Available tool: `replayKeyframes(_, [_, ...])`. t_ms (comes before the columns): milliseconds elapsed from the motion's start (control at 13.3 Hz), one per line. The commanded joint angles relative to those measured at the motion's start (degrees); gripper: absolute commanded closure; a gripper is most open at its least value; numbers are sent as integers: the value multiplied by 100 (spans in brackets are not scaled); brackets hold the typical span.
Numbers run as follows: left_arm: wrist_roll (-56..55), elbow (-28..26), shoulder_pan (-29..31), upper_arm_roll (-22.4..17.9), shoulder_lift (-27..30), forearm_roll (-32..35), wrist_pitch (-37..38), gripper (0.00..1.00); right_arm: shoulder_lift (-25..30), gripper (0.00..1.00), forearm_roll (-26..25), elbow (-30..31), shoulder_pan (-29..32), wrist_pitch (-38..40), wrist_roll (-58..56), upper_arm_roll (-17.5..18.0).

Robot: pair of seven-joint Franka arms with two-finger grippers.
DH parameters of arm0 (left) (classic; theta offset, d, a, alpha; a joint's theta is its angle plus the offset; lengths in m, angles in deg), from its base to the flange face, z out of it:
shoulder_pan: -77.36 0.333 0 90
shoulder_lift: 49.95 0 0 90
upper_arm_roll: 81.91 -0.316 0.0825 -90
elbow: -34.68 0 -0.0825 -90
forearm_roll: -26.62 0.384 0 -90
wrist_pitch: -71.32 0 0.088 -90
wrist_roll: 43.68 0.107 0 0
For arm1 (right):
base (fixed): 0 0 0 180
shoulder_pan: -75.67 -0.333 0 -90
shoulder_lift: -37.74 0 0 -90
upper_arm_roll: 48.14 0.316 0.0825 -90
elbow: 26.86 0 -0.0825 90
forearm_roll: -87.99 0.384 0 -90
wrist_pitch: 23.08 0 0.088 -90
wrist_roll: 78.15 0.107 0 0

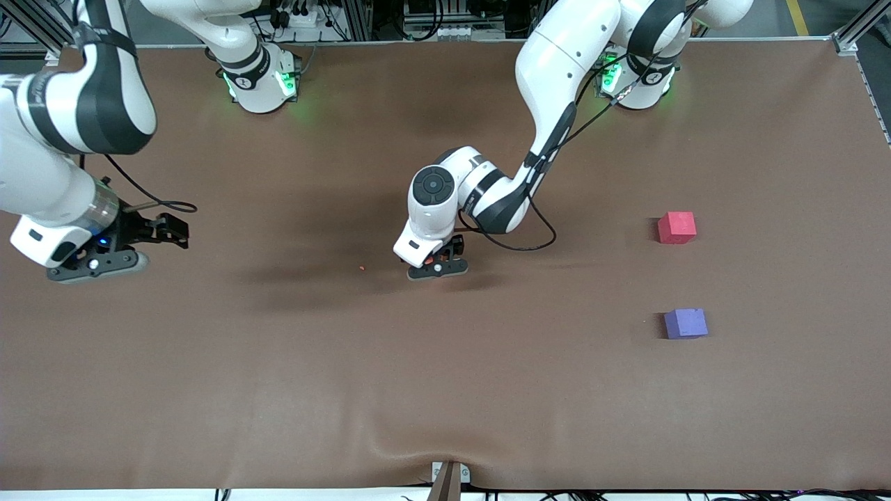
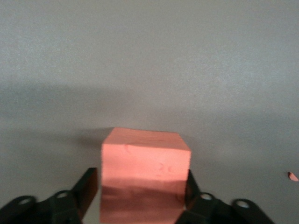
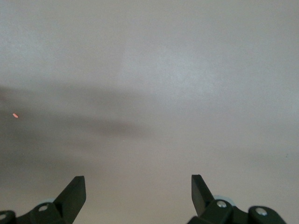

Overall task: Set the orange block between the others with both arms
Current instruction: 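Grasp the orange block with the left gripper while the right gripper retracts, then carry the orange block with the left gripper toward the pink and purple blocks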

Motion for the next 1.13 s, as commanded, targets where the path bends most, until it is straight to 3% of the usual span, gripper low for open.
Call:
replayKeyframes(0, [26,128,24,24,-13,-72,25,100,528,0,-36,48,141,393,-44,111])
replayKeyframes(226, [-61,58,252,-11,513,-80,376,100,1029,0,157,22,622,754,-44,181])
replayKeyframes(377, [-1,14,577,7,917,-72,989,100,1136,0,342,-266,958,1174,-27,383])
replayKeyframes(754, [1315,-118,1657,6,2051,-27,2493,100,1092,0,290,-1584,924,2677,622,322])
replayKeyframes(1055, [2185,-802,2457,15,2755,-19,2776,100,1074,0,351,-1736,950,3048,1248,322])
